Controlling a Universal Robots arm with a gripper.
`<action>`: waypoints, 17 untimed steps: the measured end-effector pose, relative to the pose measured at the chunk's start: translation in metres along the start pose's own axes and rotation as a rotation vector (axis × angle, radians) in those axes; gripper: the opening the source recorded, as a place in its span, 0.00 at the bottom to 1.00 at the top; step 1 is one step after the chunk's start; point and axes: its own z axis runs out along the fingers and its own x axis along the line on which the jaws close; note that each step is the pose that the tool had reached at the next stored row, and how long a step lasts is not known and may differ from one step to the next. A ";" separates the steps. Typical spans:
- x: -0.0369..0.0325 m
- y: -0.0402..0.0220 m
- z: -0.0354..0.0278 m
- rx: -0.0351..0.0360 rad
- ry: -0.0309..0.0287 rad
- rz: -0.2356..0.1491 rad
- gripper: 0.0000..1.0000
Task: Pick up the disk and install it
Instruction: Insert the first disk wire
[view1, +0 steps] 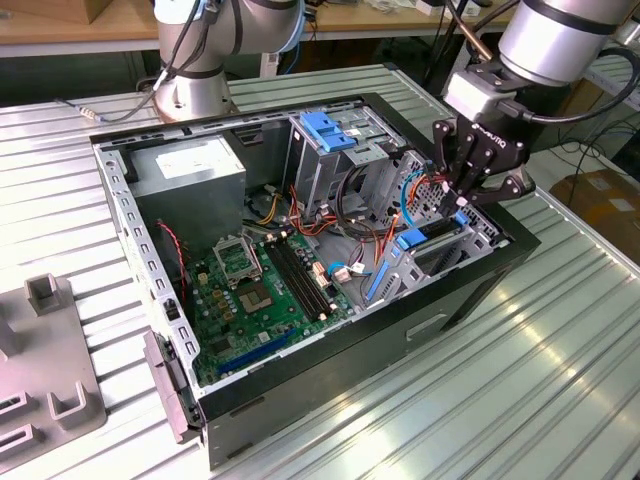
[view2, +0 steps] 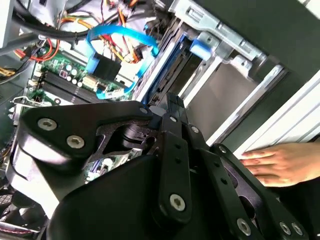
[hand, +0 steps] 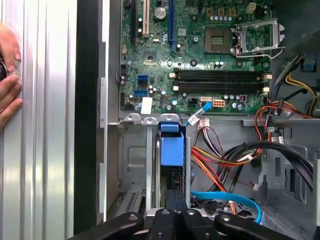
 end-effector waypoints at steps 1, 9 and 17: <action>-0.0001 -0.0008 0.0000 0.0003 -0.0001 -0.017 0.12; 0.0002 -0.0034 -0.0001 0.0044 0.0006 -0.191 0.12; 0.0003 -0.0127 0.0000 0.0045 0.0006 -0.209 0.12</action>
